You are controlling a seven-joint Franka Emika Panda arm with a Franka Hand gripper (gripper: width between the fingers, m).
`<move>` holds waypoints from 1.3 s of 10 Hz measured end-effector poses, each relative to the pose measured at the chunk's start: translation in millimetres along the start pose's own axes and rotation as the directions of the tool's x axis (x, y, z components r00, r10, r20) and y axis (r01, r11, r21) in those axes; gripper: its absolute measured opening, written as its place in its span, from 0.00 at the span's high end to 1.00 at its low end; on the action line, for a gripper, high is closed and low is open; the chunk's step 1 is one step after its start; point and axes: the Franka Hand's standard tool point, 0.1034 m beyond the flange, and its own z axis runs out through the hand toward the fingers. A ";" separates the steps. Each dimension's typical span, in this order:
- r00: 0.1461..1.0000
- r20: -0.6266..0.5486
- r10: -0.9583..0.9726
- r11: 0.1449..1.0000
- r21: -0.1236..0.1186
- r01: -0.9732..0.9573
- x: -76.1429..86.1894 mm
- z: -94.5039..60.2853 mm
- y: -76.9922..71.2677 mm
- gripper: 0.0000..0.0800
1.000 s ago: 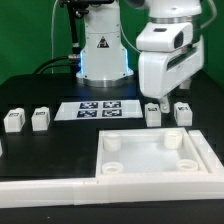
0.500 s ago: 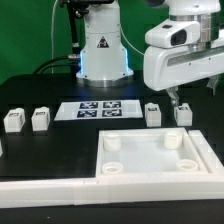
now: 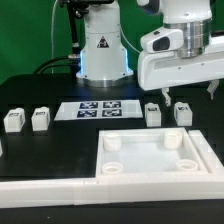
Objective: Assemble one leg
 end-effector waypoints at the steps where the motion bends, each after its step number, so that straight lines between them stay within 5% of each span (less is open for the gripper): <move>1: 1.000 0.012 0.001 1.000 -0.002 -0.001 -1.9 1.6 -0.4 0.19; 4: 0.940 0.334 0.069 0.997 -0.043 -0.058 -11.7 1.2 4.6 0.19; 9: 0.710 0.700 0.082 0.997 -0.053 -0.064 -5.1 3.1 6.3 0.19; 13: 0.697 0.710 0.103 0.995 -0.066 -0.079 -8.2 18.8 -0.1 0.19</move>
Offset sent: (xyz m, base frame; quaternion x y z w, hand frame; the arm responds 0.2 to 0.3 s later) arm -0.0020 -0.0009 -0.0018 -0.0065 -0.2910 0.0599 0.9548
